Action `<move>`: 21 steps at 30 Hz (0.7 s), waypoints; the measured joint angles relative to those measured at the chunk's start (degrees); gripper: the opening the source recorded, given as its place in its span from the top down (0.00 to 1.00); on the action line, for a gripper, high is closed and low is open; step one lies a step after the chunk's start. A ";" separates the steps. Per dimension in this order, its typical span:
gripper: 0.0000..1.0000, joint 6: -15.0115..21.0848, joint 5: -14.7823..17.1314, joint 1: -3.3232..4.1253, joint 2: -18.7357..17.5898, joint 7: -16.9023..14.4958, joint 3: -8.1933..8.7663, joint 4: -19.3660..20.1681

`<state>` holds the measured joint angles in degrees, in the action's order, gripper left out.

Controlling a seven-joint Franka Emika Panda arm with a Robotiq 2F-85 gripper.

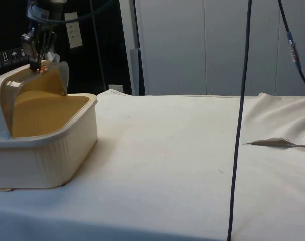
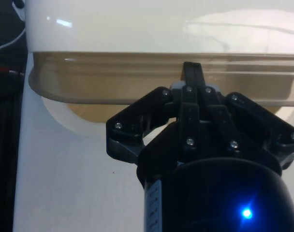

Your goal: Open the lid, then close it.

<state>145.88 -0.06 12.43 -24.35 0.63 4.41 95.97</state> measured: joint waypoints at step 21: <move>1.00 -9.85 -0.11 0.06 1.49 -0.17 0.00 0.17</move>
<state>136.02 -0.17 12.49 -22.86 0.46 4.41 96.14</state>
